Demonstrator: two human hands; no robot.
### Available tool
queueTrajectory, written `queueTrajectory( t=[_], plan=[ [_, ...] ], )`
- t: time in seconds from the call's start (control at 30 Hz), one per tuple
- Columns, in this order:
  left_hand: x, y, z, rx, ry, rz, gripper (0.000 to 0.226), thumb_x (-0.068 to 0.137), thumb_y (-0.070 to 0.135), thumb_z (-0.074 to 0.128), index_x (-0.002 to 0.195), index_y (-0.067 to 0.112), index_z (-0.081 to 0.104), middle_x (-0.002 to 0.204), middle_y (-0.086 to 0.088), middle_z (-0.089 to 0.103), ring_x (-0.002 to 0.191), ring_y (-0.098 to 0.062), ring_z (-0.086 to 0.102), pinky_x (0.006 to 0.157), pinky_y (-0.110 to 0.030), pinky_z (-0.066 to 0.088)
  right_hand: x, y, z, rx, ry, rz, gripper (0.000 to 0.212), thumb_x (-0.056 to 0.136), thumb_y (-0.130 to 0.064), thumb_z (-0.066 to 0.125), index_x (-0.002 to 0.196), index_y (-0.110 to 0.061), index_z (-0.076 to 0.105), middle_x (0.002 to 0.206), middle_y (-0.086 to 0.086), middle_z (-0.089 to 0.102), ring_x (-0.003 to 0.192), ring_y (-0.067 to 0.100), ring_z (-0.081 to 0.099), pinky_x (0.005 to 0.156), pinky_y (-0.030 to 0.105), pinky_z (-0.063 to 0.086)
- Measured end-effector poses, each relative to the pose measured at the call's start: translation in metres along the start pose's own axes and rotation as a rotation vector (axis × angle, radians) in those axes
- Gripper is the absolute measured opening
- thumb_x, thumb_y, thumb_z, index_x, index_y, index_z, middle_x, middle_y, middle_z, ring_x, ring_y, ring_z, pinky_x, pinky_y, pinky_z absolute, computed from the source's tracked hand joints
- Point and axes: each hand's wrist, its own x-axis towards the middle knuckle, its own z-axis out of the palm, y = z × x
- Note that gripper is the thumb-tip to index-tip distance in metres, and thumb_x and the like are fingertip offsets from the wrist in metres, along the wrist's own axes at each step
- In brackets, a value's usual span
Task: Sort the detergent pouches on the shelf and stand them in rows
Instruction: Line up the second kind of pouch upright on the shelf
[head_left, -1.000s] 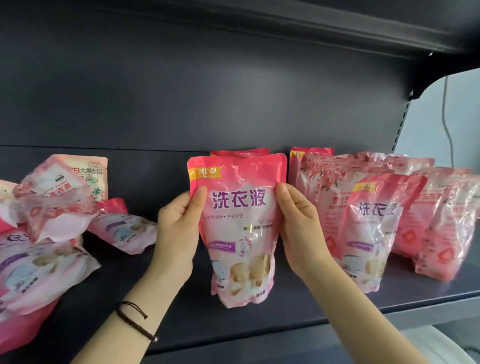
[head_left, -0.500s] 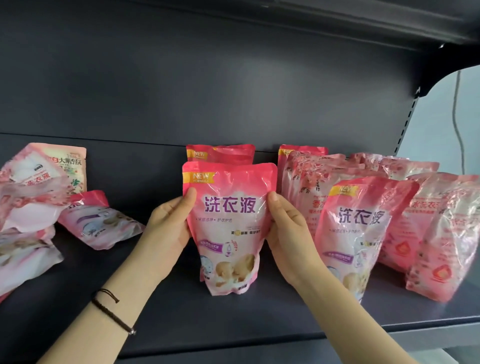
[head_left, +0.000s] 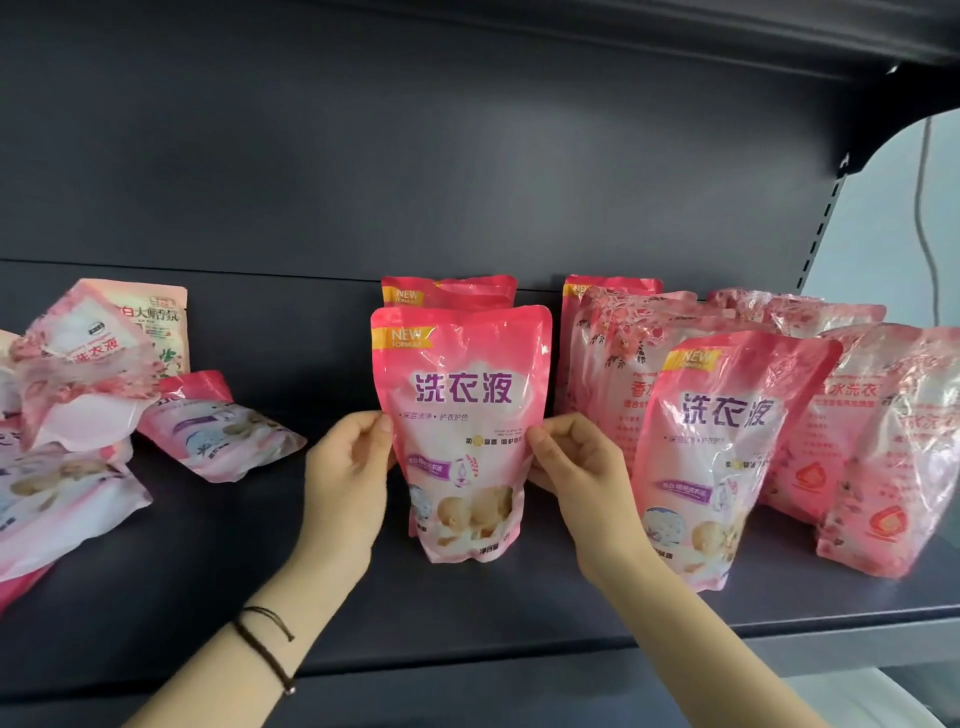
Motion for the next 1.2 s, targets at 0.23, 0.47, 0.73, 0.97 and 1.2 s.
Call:
queueTrajectory(
  t=[0.23, 0.47, 0.73, 0.97, 1.2],
  plan=[
    [0.007, -0.006, 0.001, 0.138, 0.029, 0.105, 0.02, 0.1, 0.024, 0.047, 0.087, 0.026, 0.063, 0.082, 0.005, 0.067, 0.077, -0.011, 0.062, 0.072, -0.034, 0.05, 0.0, 0.003, 0.003, -0.087, 0.069, -0.058, 0.016, 0.097, -0.009, 0.053, 0.082, -0.013, 0.059, 0.083, 0.013, 0.064, 0.079, 0.027, 0.06, 0.086, 0.058, 0.051],
    [-0.003, 0.001, -0.014, 0.064, -0.116, 0.06, 0.015, 0.096, 0.021, 0.053, 0.098, 0.024, 0.067, 0.096, 0.003, 0.073, 0.093, -0.012, 0.07, 0.076, -0.022, 0.056, -0.006, 0.005, -0.003, -0.269, 0.014, -0.067, 0.021, 0.095, -0.001, 0.052, 0.096, -0.017, 0.065, 0.089, 0.0, 0.072, 0.086, 0.015, 0.07, 0.082, 0.041, 0.059],
    [-0.006, 0.0, -0.012, 0.183, -0.132, -0.063, 0.01, 0.093, 0.013, 0.059, 0.091, 0.014, 0.068, 0.09, -0.001, 0.074, 0.09, -0.014, 0.07, 0.081, -0.036, 0.057, -0.001, 0.009, -0.006, -0.43, 0.006, -0.018, 0.014, 0.093, -0.001, 0.055, 0.09, -0.011, 0.065, 0.086, 0.002, 0.073, 0.079, 0.015, 0.071, 0.079, 0.043, 0.059],
    [0.013, 0.024, -0.023, 0.584, -0.35, -0.028, 0.017, 0.097, 0.026, 0.051, 0.089, 0.018, 0.064, 0.086, 0.002, 0.071, 0.081, -0.012, 0.069, 0.076, -0.036, 0.059, 0.002, -0.022, -0.012, -1.091, -0.264, -0.099, 0.029, 0.096, -0.034, 0.049, 0.084, -0.01, 0.06, 0.073, 0.0, 0.065, 0.072, 0.028, 0.064, 0.066, 0.036, 0.052],
    [0.03, 0.063, -0.067, 1.628, -0.703, 0.639, 0.056, 0.088, 0.071, 0.028, 0.102, 0.028, 0.06, 0.094, 0.011, 0.063, 0.096, -0.012, 0.054, 0.08, -0.032, 0.04, -0.009, -0.068, 0.014, -1.696, -0.671, -0.055, 0.064, 0.09, -0.069, 0.031, 0.1, -0.016, 0.066, 0.093, -0.001, 0.068, 0.08, 0.02, 0.064, 0.074, 0.032, 0.054]
  ],
)
